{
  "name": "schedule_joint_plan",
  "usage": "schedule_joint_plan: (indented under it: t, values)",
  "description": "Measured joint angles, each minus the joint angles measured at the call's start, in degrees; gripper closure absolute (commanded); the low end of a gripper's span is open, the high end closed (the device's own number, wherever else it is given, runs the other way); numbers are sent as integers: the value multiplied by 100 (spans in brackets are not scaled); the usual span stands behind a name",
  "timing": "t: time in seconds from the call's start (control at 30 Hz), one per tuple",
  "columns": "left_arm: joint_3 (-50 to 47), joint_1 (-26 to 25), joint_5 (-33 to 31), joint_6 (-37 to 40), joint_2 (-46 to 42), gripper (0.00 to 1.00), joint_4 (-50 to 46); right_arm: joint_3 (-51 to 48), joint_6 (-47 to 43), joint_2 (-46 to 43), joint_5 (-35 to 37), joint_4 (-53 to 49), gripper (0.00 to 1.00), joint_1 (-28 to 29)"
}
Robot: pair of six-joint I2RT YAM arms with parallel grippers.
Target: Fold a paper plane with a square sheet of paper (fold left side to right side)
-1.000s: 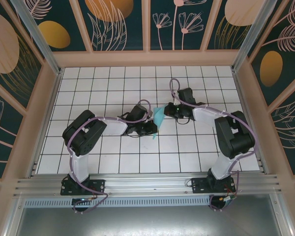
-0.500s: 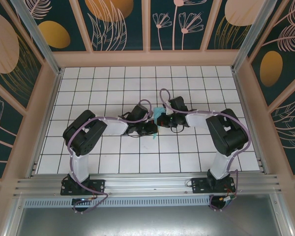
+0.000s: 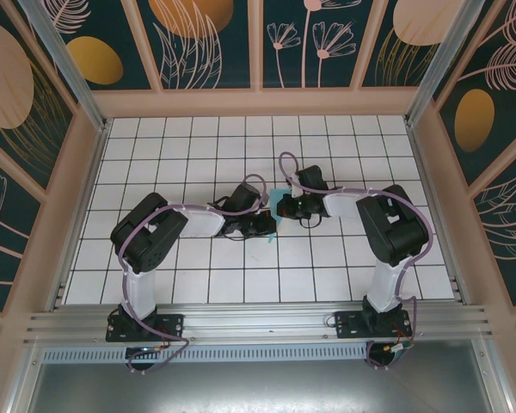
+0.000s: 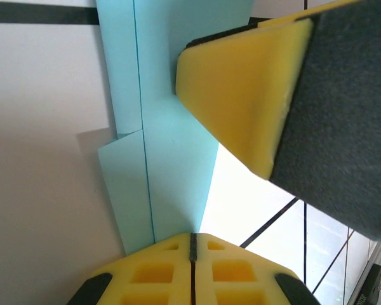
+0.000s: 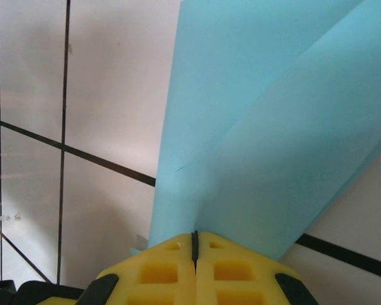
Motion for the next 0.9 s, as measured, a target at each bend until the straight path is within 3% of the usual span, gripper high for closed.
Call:
schedule_joint_plan:
  t: [0.9]
  values:
    - [52, -26, -50, 20, 70, 92, 116, 1099, -588, 684, -179, -671, 100, -671]
